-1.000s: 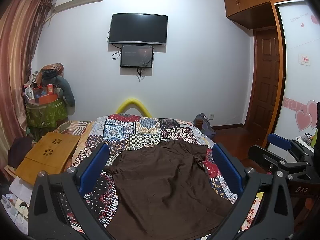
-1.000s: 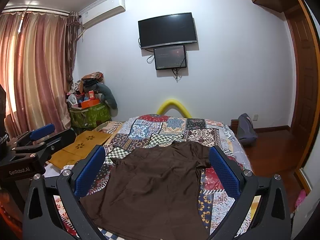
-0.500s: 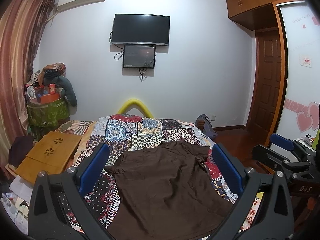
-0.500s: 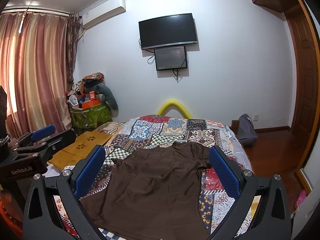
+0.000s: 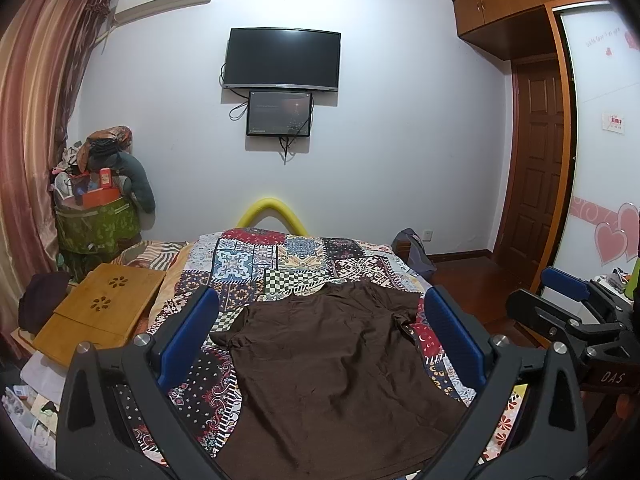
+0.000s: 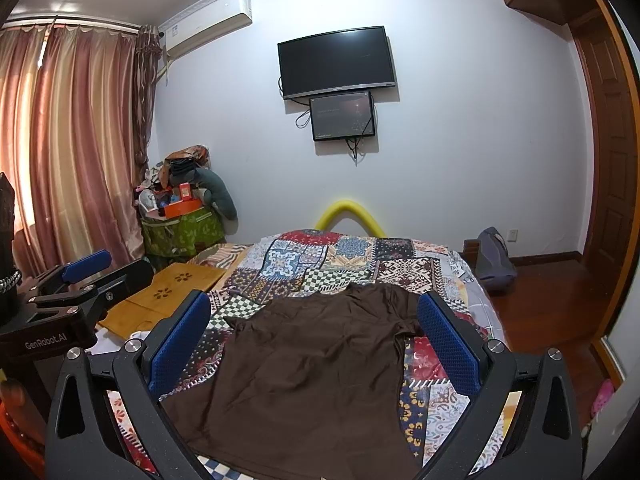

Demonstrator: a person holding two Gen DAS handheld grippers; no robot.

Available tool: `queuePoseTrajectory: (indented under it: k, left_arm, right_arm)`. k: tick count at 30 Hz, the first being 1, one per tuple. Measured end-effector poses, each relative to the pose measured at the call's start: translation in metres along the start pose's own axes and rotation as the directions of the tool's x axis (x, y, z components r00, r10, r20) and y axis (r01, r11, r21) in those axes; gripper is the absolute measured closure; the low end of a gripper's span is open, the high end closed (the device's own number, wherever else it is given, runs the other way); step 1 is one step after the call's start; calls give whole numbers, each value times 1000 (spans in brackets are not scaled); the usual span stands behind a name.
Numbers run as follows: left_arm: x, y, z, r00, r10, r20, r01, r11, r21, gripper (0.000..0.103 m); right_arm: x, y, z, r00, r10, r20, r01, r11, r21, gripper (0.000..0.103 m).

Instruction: Fold small clothes

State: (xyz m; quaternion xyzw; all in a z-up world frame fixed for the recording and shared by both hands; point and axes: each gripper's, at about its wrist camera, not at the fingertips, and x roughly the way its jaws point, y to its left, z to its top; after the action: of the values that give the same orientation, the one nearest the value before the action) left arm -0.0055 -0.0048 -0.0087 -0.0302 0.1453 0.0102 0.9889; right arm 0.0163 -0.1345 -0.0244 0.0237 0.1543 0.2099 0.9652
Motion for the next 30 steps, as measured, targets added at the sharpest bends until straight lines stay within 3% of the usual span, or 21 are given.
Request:
queuePoseTrajectory:
  k: [30]
  left_arm:
    - [14, 6, -1, 1000, 27, -14, -27, 1000, -6, 0]
  right_arm:
    - [16, -7, -1, 1000, -11, -19, 12, 1000, 13, 0]
